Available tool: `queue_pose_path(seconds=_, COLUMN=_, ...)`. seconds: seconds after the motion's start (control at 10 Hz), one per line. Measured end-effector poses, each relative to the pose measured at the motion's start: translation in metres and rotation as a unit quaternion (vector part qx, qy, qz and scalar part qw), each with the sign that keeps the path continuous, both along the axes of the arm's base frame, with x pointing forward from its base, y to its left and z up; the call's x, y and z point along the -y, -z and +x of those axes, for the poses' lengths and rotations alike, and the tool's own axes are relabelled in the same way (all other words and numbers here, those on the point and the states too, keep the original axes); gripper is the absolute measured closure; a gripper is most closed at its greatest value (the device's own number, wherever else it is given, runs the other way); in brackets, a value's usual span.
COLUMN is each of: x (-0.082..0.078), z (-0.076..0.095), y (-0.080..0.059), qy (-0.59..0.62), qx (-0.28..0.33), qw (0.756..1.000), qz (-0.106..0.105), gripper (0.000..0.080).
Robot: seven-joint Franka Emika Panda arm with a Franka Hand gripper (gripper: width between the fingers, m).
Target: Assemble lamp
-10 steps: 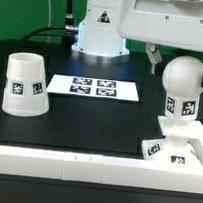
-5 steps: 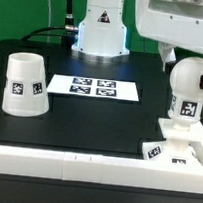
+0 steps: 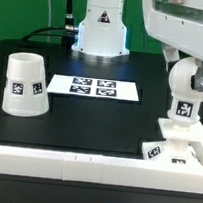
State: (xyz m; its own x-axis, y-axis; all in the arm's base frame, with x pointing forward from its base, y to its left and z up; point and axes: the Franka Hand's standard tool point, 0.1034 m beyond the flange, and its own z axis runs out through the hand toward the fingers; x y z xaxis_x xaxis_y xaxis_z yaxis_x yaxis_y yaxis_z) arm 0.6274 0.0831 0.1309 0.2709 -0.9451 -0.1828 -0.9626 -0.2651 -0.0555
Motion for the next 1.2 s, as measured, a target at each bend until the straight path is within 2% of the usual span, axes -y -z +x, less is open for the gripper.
queue_pose_path(seconds=0.1, x=0.0004, z=0.0007, y=-0.0003, qy=-0.025, qx=0.007, qw=1.0, qz=0.0, gripper=0.0131)
queue_pose_path(seconds=0.2, x=0.001, z=0.0017, y=-0.0007, qy=-0.037, qx=0.011, qw=0.999, qz=0.0, gripper=0.0109)
queue_pose_path(seconds=0.8, x=-0.0028, z=0.002, y=-0.0016, qy=-0.255, qx=0.053, qw=0.965, qz=-0.002, gripper=0.0101)
queue_pose_path(seconds=1.0, x=-0.0049, z=0.0015, y=-0.0016, qy=-0.341, qx=0.066, qw=0.938, qz=-0.01, gripper=0.0101)
queue_pose_path(seconds=1.2, x=-0.0079, z=0.001, y=-0.0015, qy=-0.431, qx=0.079, qw=0.899, qz=-0.016, gripper=0.0101)
